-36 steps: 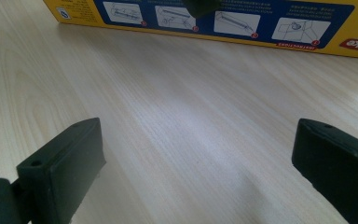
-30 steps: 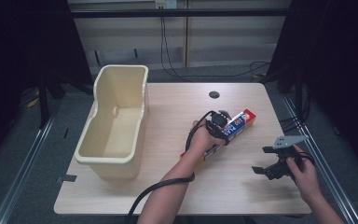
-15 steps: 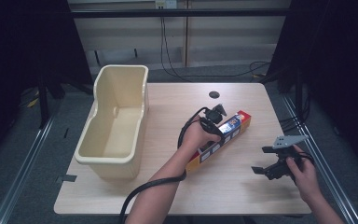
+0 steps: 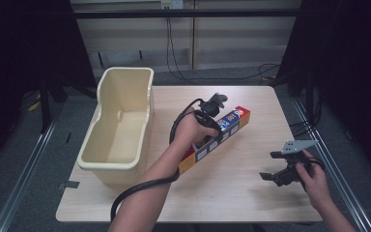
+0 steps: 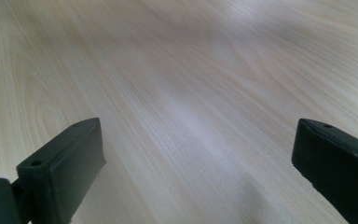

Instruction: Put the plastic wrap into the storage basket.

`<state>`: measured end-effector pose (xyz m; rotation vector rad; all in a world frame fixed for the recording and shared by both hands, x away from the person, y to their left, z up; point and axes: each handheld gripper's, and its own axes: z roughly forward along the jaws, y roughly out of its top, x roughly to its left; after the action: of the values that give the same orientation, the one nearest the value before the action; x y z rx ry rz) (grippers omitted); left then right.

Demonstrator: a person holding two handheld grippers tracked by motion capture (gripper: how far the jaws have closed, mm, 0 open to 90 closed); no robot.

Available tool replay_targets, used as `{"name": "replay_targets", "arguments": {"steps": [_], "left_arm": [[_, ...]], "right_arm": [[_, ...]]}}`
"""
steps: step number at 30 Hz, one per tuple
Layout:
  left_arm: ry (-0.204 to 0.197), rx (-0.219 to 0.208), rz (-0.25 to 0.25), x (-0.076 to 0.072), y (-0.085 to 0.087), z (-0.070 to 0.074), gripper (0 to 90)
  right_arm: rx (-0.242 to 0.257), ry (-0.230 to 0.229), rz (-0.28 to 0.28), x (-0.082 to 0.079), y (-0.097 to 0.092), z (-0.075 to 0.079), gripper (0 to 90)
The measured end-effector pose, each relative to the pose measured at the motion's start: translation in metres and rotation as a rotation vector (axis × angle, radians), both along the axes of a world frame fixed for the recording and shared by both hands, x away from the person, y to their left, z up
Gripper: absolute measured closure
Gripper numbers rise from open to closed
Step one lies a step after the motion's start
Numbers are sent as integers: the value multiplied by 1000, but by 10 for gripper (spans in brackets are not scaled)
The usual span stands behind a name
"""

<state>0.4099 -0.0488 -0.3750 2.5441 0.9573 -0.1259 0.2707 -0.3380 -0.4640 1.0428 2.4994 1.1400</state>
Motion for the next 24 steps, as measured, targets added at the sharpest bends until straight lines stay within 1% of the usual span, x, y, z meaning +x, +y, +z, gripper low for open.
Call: {"name": "replay_targets", "arguments": {"steps": [1,2,4,5,7,8,9,10,11,12,13,15,16,19,20,21,22,24], "left_arm": [[0,0,0,0,0,0,407],[-1,-3,3,0,3,2,407],[-4,-2,20,1,8,9,407],[-6,-9,24,1,10,11,407],[-7,-5,40,1,14,18,407],[-8,4,44,3,18,23,406],[-8,4,44,3,18,23,407],[-11,11,51,3,23,29,406],[-11,11,51,3,23,29,407],[-15,12,67,3,28,36,407],[-15,12,67,3,28,36,407],[-14,15,68,4,32,41,406],[-12,20,82,5,35,47,406],[-12,19,90,5,38,50,406],[-10,25,100,4,41,55,406],[-10,25,100,4,41,55,406],[-7,23,92,5,44,58,406],[-2,26,101,5,48,62,406]], "right_arm": [[0,0,0,0,0,0,19],[1,-7,7,1,0,0,19],[2,-6,5,1,0,0,19],[3,-7,6,1,0,0,19],[3,-6,11,1,1,0,19],[0,-7,11,1,1,-1,19],[0,-7,11,1,1,-1,19],[0,-5,9,1,2,-1,19],[0,-5,9,1,2,-1,19],[-1,-7,10,1,2,0,19],[-1,-7,10,1,2,0,19],[-1,-7,14,1,2,-1,19],[-1,-4,13,1,2,-1,19],[3,0,13,1,2,0,19],[2,-5,16,1,2,0,19],[2,-5,16,1,2,0,19],[3,-1,14,1,2,0,19],[3,2,15,1,3,0,19]]}}
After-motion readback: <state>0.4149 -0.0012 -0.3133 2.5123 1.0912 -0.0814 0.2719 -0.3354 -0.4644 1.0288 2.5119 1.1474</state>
